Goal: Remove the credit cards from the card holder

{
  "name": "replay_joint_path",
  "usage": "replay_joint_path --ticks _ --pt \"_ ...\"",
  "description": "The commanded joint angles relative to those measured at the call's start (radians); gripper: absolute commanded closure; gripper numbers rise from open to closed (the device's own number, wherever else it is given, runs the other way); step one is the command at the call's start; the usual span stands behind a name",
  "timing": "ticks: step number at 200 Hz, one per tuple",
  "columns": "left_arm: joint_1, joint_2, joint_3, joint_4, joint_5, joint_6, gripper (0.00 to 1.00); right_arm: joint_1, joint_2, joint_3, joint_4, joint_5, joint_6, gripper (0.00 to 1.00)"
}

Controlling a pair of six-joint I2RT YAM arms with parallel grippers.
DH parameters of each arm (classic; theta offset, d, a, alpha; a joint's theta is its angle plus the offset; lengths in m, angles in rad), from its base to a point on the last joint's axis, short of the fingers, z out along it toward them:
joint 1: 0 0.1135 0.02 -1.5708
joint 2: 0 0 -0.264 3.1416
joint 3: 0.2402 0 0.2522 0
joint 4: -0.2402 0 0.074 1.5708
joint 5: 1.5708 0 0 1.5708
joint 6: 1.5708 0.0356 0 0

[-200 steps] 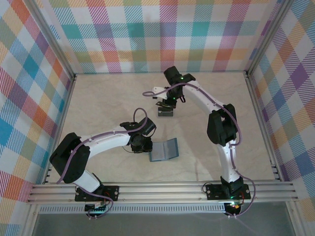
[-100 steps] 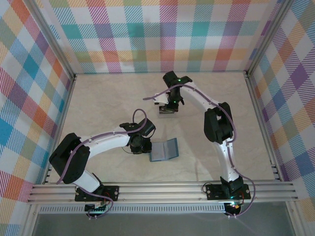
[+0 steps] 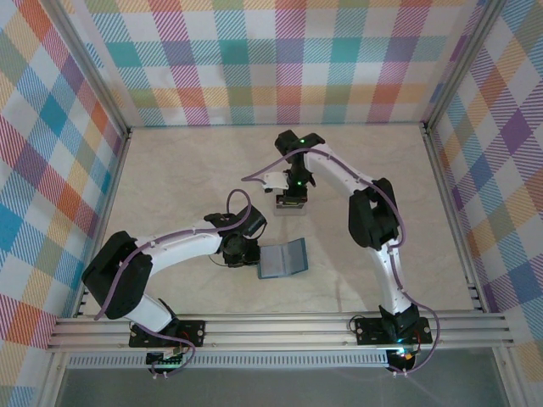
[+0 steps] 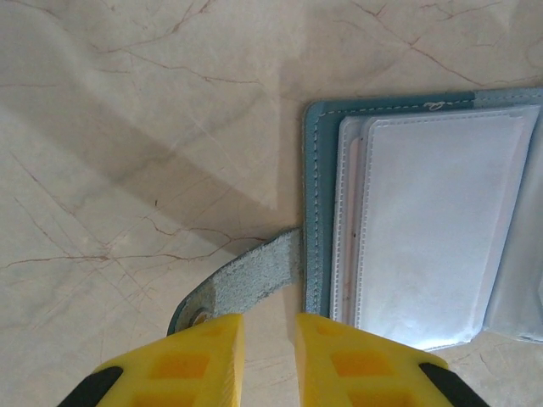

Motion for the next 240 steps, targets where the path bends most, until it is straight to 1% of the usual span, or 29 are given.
replay_joint_path --ticks 1,17,40,89,106,120,135,158,188,240 --pt "-0.012 -0.028 -0.011 -0.008 0.002 -0.008 0.77 0.008 0.009 0.037 -0.095 -0.039 -0.008 0.88" --pt "-0.012 -0.023 -0.013 -0.003 0.011 -0.008 0.77 0.008 0.018 0.035 -0.072 -0.027 -0.009 0.80" --pt "-0.012 -0.009 -0.003 0.003 0.027 -0.008 0.77 0.008 0.018 0.033 -0.004 0.019 -0.005 0.75" --pt "-0.012 -0.007 0.005 -0.002 0.023 -0.009 0.77 0.008 -0.047 -0.044 0.188 0.117 -0.005 0.71" --pt "-0.011 -0.006 0.007 -0.003 0.023 -0.008 0.77 0.008 -0.077 -0.082 0.245 0.131 -0.003 0.70" --pt "-0.012 -0.006 0.011 -0.006 0.023 -0.008 0.77 0.008 -0.097 -0.100 0.250 0.127 -0.002 0.70" --pt "-0.012 -0.010 0.011 -0.007 0.022 -0.006 0.77 0.008 -0.121 -0.113 0.226 0.093 0.006 0.67" --pt "-0.011 -0.014 0.015 -0.011 0.019 -0.005 0.77 0.008 -0.162 -0.144 0.205 0.047 0.023 0.59" --pt "-0.012 -0.016 0.018 -0.013 0.017 -0.005 0.77 0.010 -0.188 -0.198 0.204 0.011 0.031 0.52" --pt "-0.012 -0.011 0.014 -0.006 0.021 -0.006 0.77 0.013 -0.136 -0.261 0.267 0.040 0.048 0.45"
